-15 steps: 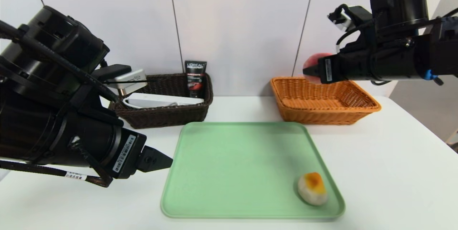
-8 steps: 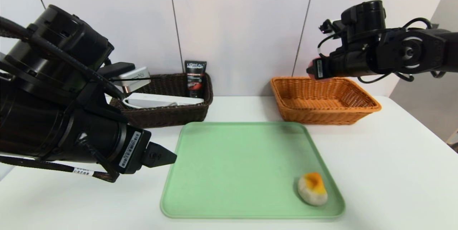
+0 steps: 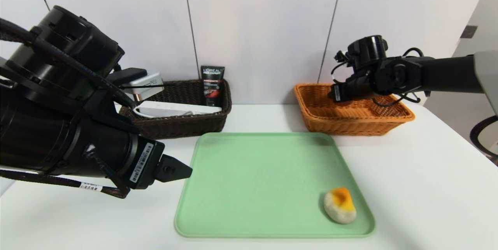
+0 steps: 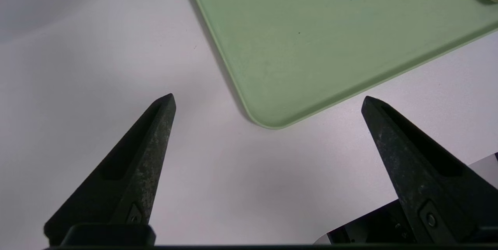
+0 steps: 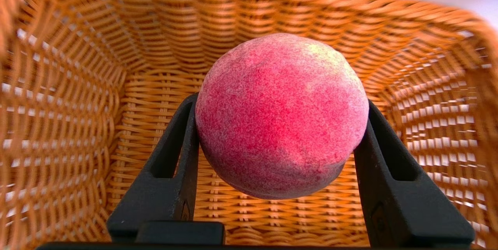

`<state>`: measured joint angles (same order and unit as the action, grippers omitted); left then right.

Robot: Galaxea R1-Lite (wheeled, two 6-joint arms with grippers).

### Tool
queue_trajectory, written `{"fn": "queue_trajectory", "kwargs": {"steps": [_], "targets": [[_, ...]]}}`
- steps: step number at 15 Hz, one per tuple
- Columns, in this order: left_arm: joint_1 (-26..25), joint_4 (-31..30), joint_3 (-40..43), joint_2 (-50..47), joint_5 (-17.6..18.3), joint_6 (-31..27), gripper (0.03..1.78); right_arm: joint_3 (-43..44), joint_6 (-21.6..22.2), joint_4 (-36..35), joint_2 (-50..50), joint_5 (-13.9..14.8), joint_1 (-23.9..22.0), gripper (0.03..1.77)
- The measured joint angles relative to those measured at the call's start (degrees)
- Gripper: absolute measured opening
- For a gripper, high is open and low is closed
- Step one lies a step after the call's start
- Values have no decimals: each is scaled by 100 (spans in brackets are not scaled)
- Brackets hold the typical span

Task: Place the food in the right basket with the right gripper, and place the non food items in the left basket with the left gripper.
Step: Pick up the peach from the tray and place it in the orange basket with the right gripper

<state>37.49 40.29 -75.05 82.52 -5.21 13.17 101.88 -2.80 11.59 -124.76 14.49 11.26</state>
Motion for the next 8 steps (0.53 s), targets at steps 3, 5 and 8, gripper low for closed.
{"fn": "queue_trajectory", "kwargs": {"steps": [3,5,8], "targets": [[0,0,-11,-7,0,0,169,57,2,37,-93,-52,-41,134],[0,0,-20,-7,-2,2,169,96,2,72,-95,-63,-49,142],[0,0,-20,-9,-2,0,169,107,13,212,-44,-207,-63,151]]}}
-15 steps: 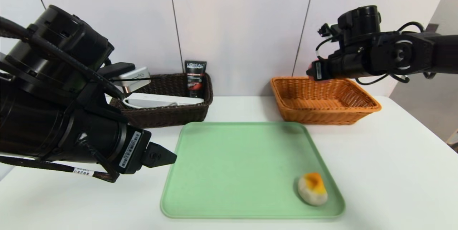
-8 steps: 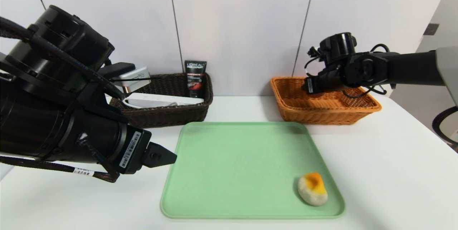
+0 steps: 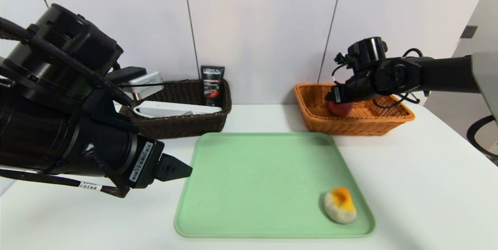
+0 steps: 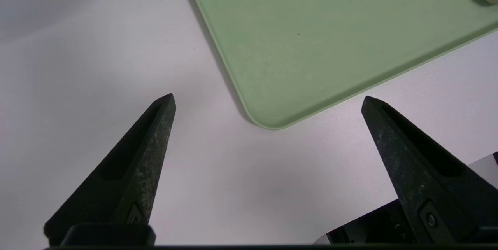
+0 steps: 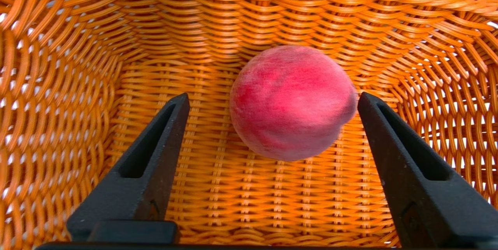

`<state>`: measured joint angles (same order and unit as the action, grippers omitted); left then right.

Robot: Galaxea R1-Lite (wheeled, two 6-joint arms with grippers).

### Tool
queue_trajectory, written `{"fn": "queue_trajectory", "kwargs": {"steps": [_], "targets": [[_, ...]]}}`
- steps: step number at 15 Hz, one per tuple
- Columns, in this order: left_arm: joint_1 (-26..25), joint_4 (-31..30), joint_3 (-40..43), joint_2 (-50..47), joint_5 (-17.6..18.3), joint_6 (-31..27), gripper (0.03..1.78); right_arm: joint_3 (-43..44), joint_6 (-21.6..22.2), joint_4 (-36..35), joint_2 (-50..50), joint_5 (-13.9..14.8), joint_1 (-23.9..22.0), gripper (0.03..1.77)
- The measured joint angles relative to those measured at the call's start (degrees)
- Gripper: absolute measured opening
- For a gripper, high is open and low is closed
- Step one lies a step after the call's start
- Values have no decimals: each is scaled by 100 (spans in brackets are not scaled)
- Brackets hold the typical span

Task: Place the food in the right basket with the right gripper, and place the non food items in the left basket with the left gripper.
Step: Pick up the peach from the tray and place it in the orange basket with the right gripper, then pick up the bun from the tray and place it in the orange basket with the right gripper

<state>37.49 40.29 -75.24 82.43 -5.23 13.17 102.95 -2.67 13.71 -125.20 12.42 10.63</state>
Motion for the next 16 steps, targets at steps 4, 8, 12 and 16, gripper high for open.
{"fn": "queue_trajectory", "kwargs": {"steps": [4,8,12,16], "targets": [[-4,0,0,-18,-9,17,169,-28,78,358,386,-438,0,159],[-4,0,9,-38,0,44,169,-100,289,1070,1247,-669,98,164],[-4,-11,13,-32,2,33,169,-383,536,2244,2253,-683,491,167],[-4,-52,16,-18,2,28,169,-1111,617,2928,3121,-702,984,168]]}}
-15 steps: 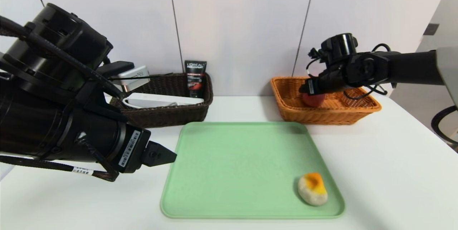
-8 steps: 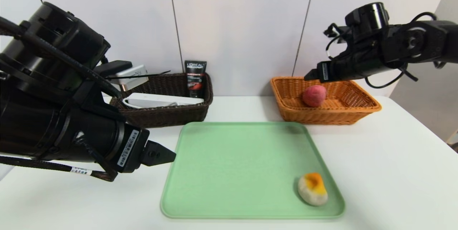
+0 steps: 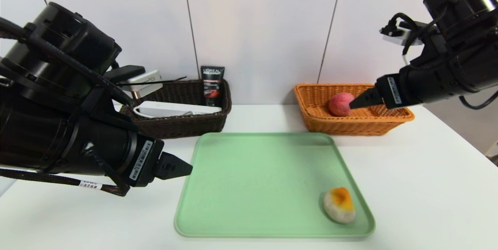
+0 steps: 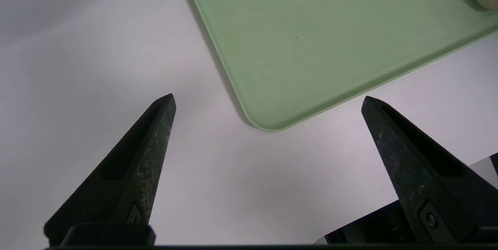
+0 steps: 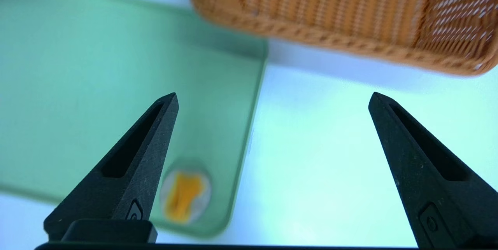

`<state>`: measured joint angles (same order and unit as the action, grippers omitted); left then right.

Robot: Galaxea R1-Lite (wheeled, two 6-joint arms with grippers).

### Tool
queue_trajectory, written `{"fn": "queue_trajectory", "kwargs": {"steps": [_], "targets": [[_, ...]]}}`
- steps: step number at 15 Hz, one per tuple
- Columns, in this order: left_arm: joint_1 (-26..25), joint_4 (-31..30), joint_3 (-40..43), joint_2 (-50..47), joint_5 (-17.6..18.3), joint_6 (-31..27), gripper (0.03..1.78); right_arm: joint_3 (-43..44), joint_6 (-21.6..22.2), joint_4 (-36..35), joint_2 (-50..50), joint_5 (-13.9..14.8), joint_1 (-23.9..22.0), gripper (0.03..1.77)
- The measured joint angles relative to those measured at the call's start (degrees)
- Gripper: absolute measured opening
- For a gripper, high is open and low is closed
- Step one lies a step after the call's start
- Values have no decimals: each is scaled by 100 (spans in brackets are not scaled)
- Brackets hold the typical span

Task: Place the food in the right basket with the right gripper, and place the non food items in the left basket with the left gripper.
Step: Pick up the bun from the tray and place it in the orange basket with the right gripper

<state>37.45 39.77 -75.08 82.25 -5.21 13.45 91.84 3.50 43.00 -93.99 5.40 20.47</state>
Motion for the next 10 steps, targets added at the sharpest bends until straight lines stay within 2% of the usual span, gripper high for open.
{"fn": "queue_trajectory", "kwargs": {"steps": [3,6,10], "targets": [[0,-2,6,5,9,-2,169,-824,0,30,397,-45,430,169],[4,0,13,2,15,-2,169,-1621,27,13,675,-505,819,169],[11,15,20,5,26,0,169,-2286,29,-28,827,-1067,998,169]]}}
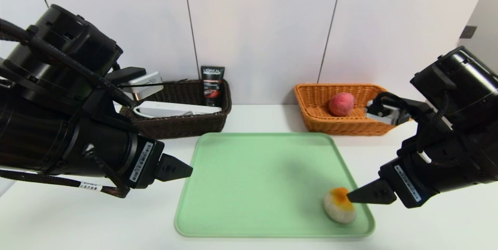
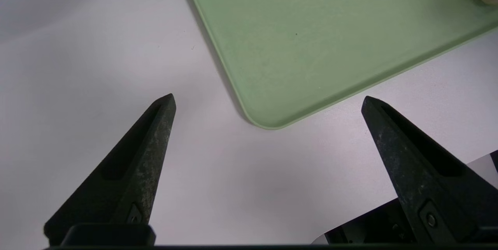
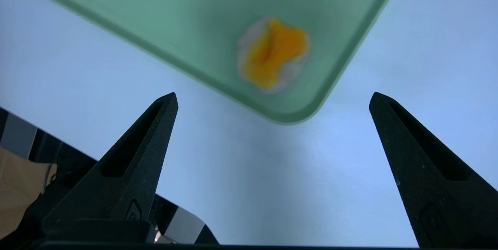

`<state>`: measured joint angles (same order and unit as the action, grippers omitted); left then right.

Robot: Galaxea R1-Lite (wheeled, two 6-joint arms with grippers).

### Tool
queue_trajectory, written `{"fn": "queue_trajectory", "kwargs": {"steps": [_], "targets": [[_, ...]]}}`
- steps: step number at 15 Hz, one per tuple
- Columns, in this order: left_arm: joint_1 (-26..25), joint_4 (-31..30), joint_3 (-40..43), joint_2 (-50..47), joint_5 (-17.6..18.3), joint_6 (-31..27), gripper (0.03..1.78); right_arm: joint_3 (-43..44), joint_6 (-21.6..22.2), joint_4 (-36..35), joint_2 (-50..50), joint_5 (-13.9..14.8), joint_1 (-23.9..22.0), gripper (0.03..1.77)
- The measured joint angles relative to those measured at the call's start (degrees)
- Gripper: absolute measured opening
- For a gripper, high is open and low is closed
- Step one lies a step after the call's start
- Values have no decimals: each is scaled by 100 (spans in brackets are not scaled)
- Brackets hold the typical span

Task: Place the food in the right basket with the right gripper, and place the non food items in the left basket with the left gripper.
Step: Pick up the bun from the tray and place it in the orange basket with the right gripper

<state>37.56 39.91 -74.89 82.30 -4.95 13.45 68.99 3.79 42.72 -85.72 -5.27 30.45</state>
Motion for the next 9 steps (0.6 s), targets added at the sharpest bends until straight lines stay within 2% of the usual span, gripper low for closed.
{"fn": "queue_trajectory", "kwargs": {"steps": [2,9], "targets": [[6,-11,16,-2,-1,0,169,-173,-7,-7,-7,-140,24,169],[48,-17,69,4,0,0,169,-452,-18,-695,-413,-138,72,170]]}}
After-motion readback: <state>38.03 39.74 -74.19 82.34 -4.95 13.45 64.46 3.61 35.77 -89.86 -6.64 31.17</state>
